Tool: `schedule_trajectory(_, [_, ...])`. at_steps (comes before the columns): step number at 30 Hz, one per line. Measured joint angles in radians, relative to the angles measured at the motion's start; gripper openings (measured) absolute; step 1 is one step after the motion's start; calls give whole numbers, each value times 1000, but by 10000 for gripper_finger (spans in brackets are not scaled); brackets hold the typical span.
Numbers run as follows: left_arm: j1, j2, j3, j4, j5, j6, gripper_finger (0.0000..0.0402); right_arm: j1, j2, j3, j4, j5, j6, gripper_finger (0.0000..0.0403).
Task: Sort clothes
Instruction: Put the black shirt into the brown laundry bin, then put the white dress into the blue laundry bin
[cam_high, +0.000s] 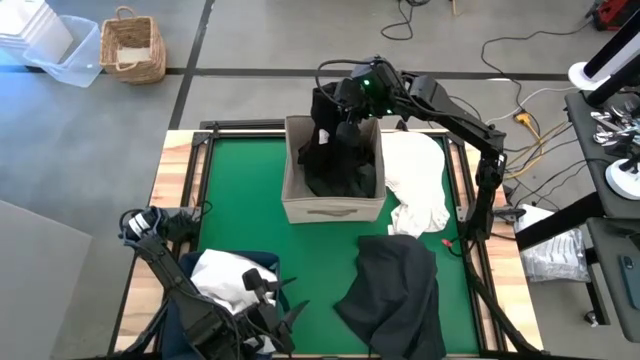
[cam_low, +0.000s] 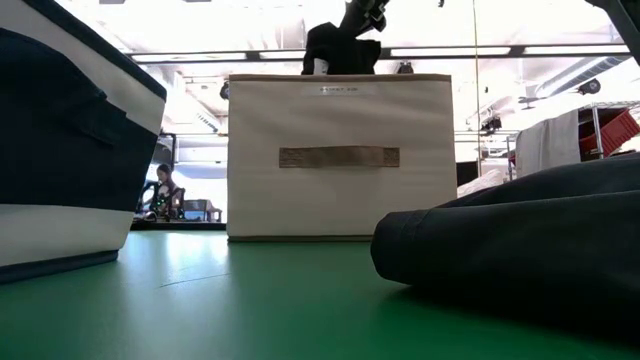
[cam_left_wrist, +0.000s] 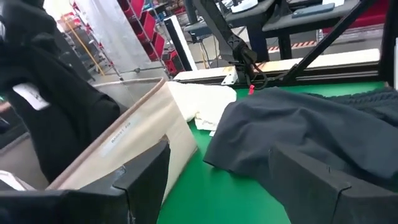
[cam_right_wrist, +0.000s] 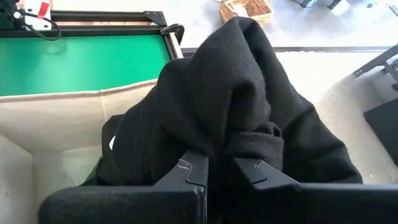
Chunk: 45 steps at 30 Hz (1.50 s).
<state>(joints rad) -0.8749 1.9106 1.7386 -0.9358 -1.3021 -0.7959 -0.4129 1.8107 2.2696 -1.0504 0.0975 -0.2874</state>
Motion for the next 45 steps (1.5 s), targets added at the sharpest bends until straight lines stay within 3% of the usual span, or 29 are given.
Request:
schedule_trajectory(14, [28, 0, 0, 0, -92, 223, 252, 0, 0, 0, -84, -2, 25, 18])
schedule_trajectory(19, [50, 0, 0, -1, -141, 290, 252, 0, 0, -9, -135, -94, -46, 18])
schedule_trajectory(24, [62, -2, 0, -8, -183, 343, 252, 2, 0, -37, -128, -99, -98, 27])
schedule_trajectory(38, [105, -5, 0, -32, -203, 395, 252, 2, 0, -40, -88, -98, -43, 208])
schedule_trajectory(45, [125, -5, 0, -31, -157, 393, 252, 2, 0, 38, -96, -97, 4, 265])
